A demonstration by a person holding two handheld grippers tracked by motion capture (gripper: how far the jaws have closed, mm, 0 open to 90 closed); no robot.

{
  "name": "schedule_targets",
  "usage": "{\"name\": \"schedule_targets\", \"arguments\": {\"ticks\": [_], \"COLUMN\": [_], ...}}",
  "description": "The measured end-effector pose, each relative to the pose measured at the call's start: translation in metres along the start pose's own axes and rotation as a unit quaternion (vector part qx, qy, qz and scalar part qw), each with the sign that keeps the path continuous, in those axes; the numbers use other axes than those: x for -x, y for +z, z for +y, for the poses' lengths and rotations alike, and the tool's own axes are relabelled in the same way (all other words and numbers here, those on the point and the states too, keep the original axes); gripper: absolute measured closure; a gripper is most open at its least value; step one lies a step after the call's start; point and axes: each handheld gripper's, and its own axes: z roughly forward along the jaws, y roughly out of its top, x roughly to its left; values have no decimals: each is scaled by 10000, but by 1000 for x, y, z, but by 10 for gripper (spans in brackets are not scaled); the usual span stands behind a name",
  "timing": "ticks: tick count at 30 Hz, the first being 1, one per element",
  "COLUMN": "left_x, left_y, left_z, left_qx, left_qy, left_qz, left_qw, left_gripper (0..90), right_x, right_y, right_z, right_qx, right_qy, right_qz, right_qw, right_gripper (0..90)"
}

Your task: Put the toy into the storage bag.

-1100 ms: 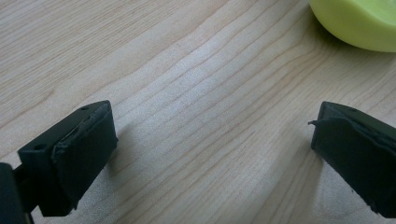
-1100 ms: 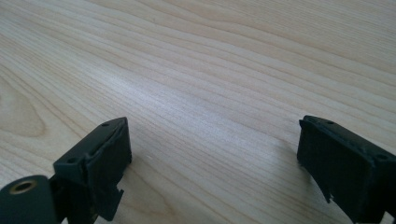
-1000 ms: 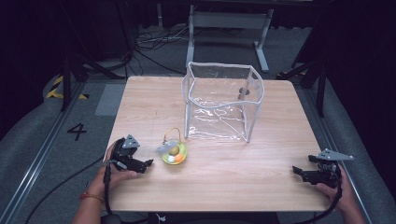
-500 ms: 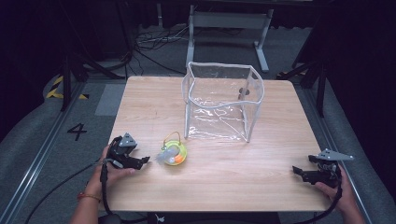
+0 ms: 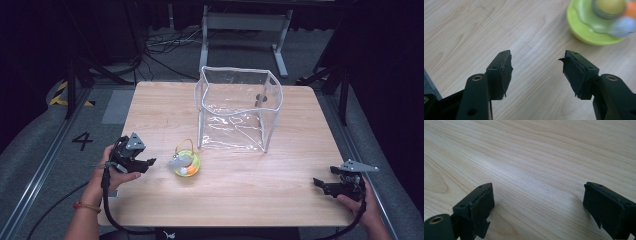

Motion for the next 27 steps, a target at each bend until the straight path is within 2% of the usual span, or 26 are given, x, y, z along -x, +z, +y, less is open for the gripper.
{"name": "schedule_targets", "arguments": {"ticks": [2, 6, 16, 18, 20, 27], "left_x": [6, 10, 3, 2, 2, -7], "left_y": [-3, -3, -1, -2, -3, -5], "left_z": [7, 22, 46, 53, 61, 87], "left_qx": [-121, -155, -240, -288, -349, -208], "left_qy": [207, 404, 526, 619, 731, 875], "left_qz": [38, -33, -100, -146, -37, -54], "left_qw": [9997, 9991, 9983, 9976, 9967, 9959], "left_gripper": [402, 417, 461, 470, 479, 488], "right_x": [0, 0, 0, 0, 0, 0], "right_y": [0, 0, 0, 0, 0, 0], "right_z": [0, 0, 0, 0, 0, 0], "right_qx": [0, 0, 1, 0, 1, 0], "right_qy": [-1, 0, -1, -1, -3, -2], "right_qz": [-1, -1, 0, 0, -1, 0], "right_qw": [10000, 10000, 10000, 10000, 10000, 10000], "right_gripper": [103, 103, 103, 103, 103, 103]}}
